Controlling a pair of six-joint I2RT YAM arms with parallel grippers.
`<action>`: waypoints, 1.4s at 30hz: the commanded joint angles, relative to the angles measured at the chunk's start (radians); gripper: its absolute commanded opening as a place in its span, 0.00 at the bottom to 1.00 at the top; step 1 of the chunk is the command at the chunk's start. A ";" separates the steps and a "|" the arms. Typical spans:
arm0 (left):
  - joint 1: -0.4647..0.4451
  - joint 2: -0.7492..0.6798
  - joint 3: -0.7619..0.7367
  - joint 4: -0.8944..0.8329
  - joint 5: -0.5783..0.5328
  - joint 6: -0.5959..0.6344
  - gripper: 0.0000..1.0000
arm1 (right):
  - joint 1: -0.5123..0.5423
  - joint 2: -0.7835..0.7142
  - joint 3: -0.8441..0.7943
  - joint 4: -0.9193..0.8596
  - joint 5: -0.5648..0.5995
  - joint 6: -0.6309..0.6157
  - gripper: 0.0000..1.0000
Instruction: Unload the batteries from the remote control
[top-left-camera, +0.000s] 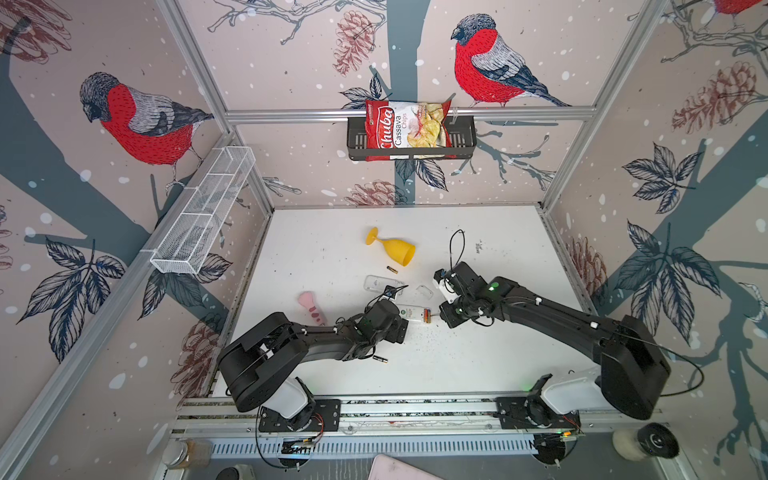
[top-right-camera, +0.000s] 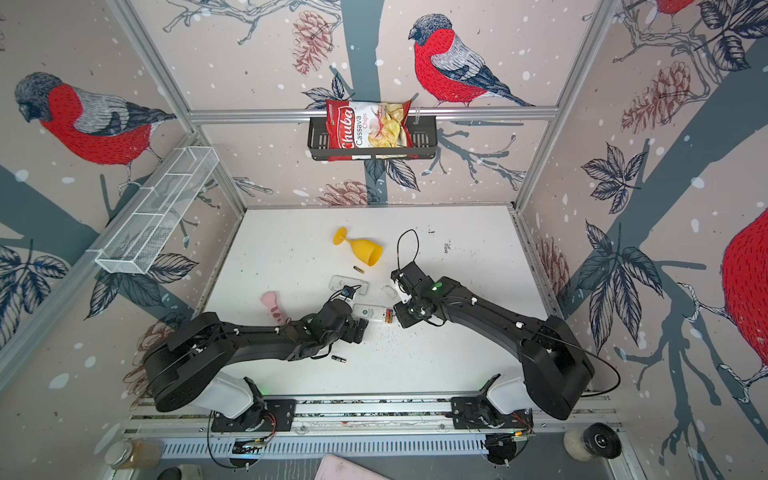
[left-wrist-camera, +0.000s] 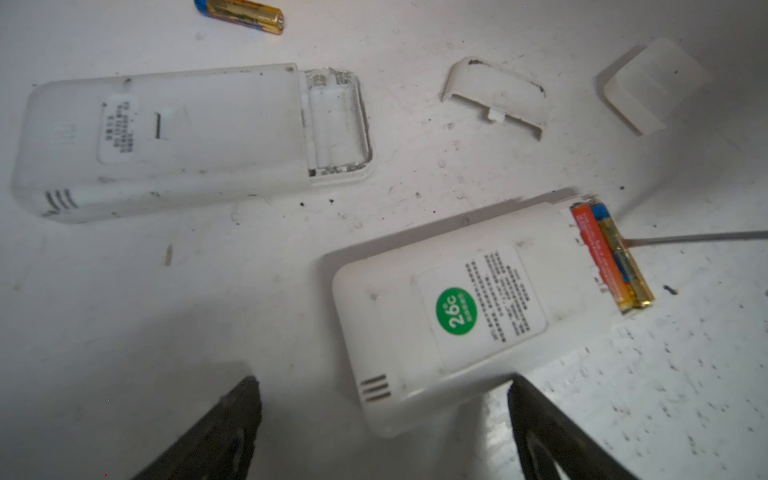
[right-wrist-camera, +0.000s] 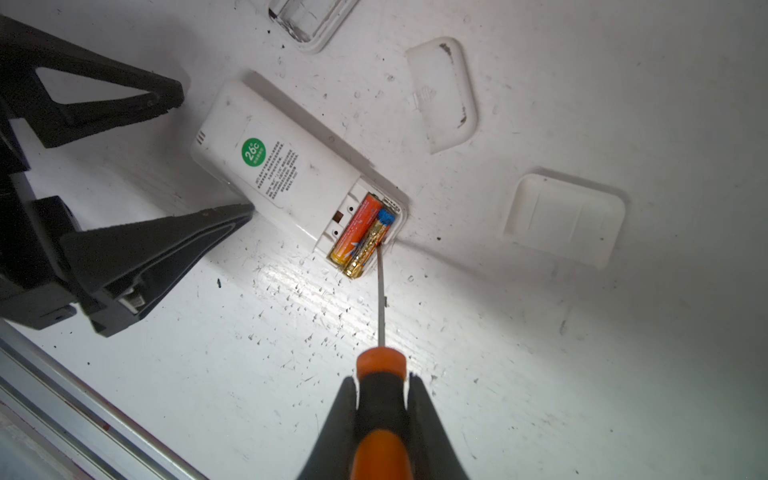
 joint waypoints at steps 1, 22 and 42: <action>-0.002 -0.011 0.008 -0.032 -0.052 -0.026 0.93 | 0.009 -0.002 0.003 0.007 -0.048 -0.018 0.00; 0.118 -0.083 0.021 0.093 0.156 -0.005 0.85 | 0.001 -0.027 -0.051 0.078 -0.027 0.022 0.00; 0.119 0.076 0.054 0.164 0.286 -0.013 0.61 | -0.016 -0.049 -0.121 0.191 -0.111 0.052 0.00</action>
